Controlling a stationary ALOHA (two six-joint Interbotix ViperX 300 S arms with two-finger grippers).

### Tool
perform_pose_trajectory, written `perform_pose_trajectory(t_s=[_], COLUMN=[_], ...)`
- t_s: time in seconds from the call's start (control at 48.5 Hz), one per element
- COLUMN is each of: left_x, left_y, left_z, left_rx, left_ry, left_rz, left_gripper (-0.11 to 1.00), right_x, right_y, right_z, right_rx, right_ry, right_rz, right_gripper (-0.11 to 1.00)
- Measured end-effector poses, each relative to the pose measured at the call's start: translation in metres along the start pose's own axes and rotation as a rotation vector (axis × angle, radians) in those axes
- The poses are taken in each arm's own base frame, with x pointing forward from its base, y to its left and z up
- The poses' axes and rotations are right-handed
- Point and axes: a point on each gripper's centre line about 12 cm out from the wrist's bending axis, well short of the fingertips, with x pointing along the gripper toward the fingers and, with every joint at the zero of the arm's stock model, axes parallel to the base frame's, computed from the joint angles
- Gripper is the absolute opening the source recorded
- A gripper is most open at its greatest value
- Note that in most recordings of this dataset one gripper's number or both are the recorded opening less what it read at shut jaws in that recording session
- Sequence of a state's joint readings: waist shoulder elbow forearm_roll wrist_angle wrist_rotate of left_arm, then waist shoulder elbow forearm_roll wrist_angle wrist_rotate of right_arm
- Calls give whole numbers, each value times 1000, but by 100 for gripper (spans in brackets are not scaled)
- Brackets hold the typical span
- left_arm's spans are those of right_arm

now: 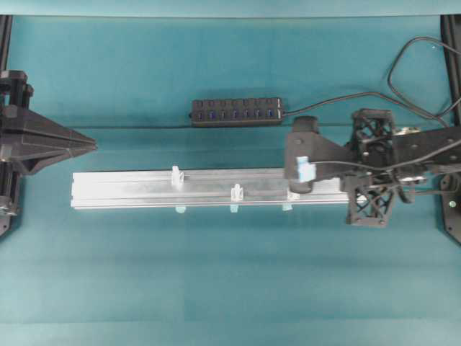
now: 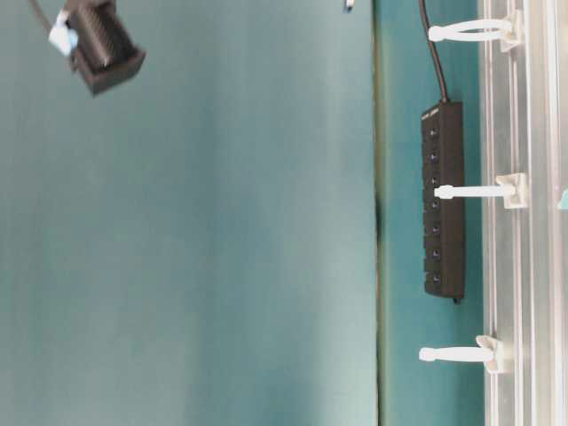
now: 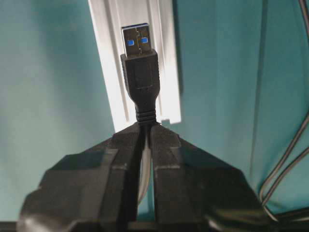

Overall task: Pass the USB cable through three rings with both arms.
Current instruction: 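Lift the cable and push the plug leftward through the right ring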

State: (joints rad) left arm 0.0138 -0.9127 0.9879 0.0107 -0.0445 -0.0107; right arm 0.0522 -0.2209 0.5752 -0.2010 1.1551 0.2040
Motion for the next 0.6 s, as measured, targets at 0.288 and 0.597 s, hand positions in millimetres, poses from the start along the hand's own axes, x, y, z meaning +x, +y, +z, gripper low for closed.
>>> perform_pose_trajectory(t_s=[0.288,0.597], left_x=[0,0], left_y=[0,0], left_z=[0,3], left_rx=[-12,-48], left_ry=[-2,-8], left_rz=[0,0], left_gripper=[2,2], right_x=[23,45], right_y=[5,5], right_z=[-10,-13], right_rx=[-17,-9], right_ry=[-74,-128], right_rz=[24,45], right_gripper=[-8,-8])
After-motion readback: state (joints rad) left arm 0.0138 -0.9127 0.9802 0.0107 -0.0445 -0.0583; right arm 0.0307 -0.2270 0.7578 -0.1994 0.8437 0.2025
